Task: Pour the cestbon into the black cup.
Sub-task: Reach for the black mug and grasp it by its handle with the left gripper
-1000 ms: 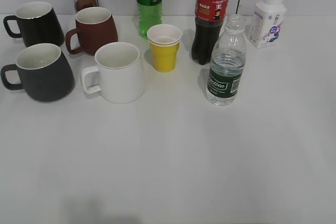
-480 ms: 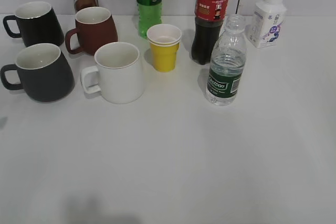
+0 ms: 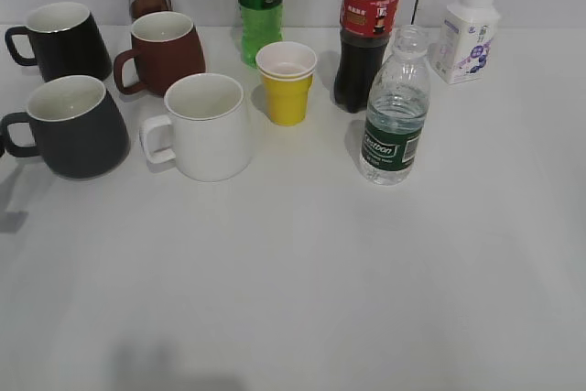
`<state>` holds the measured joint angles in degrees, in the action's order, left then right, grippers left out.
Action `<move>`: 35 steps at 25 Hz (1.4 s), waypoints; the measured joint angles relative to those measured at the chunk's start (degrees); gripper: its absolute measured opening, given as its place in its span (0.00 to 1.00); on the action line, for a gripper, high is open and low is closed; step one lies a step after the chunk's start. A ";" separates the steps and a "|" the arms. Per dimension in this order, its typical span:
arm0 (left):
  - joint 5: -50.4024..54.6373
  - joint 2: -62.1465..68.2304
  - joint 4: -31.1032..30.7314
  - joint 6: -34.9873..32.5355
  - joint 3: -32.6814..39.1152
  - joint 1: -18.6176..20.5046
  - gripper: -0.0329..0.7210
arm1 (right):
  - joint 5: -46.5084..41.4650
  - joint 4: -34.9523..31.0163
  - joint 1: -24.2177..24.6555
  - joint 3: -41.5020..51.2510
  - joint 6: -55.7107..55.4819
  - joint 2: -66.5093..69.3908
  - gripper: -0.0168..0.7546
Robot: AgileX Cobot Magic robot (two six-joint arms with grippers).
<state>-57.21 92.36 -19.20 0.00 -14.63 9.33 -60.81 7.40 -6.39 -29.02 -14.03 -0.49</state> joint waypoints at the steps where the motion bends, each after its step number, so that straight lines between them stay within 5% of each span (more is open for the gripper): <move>1: -1.45 1.05 0.00 -0.69 0.00 0.00 0.58 | 0.00 0.00 0.00 0.00 0.00 0.00 0.77; 19: -5.22 13.18 -1.02 -1.92 -9.16 0.00 0.55 | 0.00 0.00 0.00 0.00 0.06 0.00 0.77; 21: -5.36 14.16 -1.37 -1.92 -10.06 -0.05 0.48 | 0.00 -0.02 0.00 0.00 0.06 0.00 0.77; 25: -5.65 14.66 -2.68 -1.94 -10.47 -0.10 0.14 | 0.05 -0.58 0.00 0.00 1.06 0.00 0.77; 30: -5.64 13.78 -2.99 -2.37 -10.41 -0.10 0.11 | 3.76 -8.82 0.00 -0.65 16.62 3.37 0.74; 35: -4.95 9.53 -3.85 -2.80 -10.30 -0.10 0.10 | 25.72 -21.15 0.00 -0.68 33.90 15.57 0.72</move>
<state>-62.16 101.89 -23.04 -2.80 -24.93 9.22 -35.09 -13.75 -6.39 -29.70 19.87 15.09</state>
